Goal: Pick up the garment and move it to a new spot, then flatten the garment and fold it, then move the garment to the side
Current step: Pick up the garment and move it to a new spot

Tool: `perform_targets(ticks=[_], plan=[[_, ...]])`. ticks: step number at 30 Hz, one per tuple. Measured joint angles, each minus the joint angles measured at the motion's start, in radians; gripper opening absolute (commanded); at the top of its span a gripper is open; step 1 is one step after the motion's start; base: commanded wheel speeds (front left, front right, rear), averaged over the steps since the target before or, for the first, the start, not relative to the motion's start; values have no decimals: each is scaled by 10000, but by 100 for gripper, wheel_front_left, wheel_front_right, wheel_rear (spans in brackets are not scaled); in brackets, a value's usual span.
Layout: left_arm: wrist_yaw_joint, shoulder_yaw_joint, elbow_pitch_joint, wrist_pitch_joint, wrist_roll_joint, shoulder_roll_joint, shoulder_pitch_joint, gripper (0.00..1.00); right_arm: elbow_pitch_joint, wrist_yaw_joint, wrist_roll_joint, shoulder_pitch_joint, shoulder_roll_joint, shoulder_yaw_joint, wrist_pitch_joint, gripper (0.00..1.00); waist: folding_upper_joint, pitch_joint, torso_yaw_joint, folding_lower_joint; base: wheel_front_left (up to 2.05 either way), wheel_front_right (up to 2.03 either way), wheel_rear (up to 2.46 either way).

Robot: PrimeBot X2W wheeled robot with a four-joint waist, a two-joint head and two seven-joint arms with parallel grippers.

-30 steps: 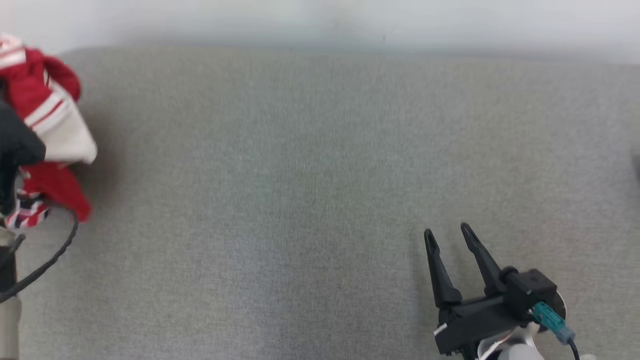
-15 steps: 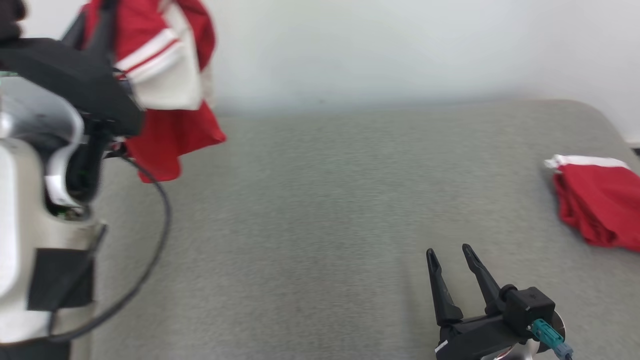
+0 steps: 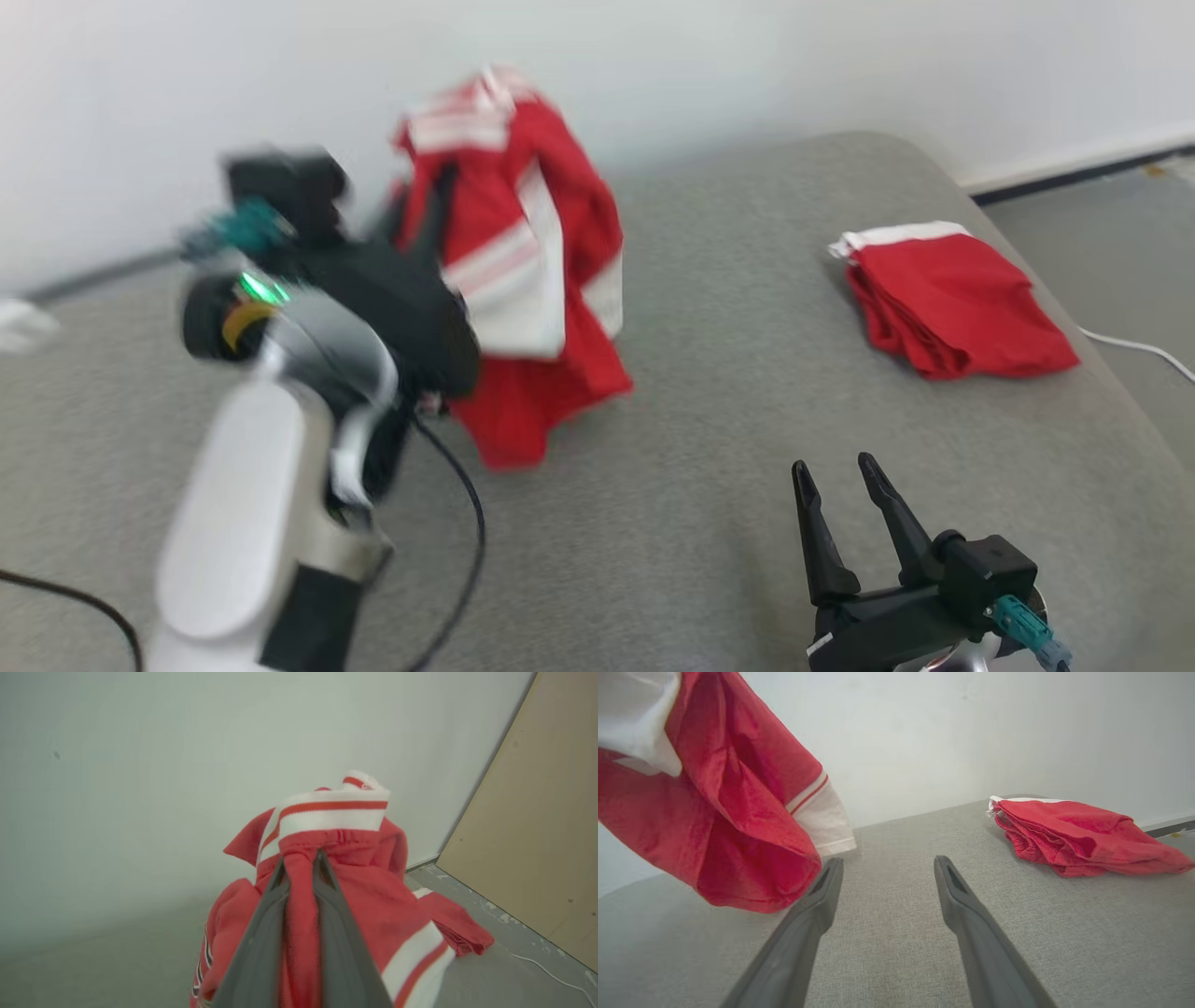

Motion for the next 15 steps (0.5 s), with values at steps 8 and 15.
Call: perform_targets(ticks=[8, 15], plan=[[330, -907, 1983, -669, 349, -238, 1246, 0, 148, 0, 150, -199, 0, 100, -150, 100, 0, 525, -610, 2, 0, 0, 0], [238, -1639, 3668, -1808, 608, -372, 1560, 100, 236, 0, 148, -259, 2, 119, -159, 100, 1, 664, -417, 1, 0, 0, 0]])
